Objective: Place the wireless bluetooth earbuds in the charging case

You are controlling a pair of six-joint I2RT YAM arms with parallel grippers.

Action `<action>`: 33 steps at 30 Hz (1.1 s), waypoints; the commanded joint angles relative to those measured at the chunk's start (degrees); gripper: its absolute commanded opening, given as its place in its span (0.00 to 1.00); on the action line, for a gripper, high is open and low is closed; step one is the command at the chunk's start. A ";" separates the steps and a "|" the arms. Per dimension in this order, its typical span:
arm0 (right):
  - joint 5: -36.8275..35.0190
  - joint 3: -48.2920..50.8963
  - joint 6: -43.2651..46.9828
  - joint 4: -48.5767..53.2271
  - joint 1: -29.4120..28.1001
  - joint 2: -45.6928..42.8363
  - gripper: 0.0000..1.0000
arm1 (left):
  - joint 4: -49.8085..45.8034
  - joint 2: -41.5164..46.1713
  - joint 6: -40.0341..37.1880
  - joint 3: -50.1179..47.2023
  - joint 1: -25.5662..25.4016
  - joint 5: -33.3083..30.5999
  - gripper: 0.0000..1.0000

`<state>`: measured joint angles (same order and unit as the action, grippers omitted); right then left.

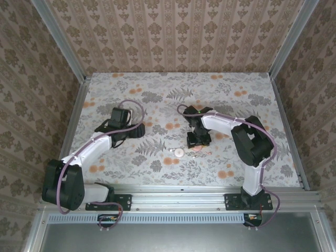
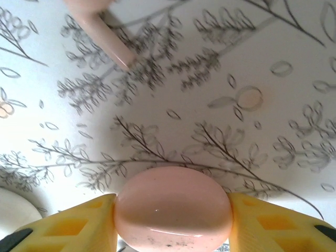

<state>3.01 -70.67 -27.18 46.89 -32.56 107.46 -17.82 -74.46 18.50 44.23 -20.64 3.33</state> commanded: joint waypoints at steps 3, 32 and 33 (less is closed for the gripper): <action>-1.84 9.35 -4.11 -13.27 -0.49 -10.89 0.50 | -0.38 -0.69 2.10 1.19 -0.16 6.91 0.78; 18.64 26.79 32.86 -57.21 -0.88 -34.59 0.42 | -0.98 8.65 -2.37 8.25 -3.43 33.05 0.65; 19.13 26.41 34.90 -57.11 -1.16 -34.32 0.42 | -1.13 8.70 -2.49 8.59 -3.68 34.75 0.65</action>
<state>17.08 -42.04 0.38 -7.64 -32.99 72.49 -19.79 -66.59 18.04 51.70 -23.68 33.01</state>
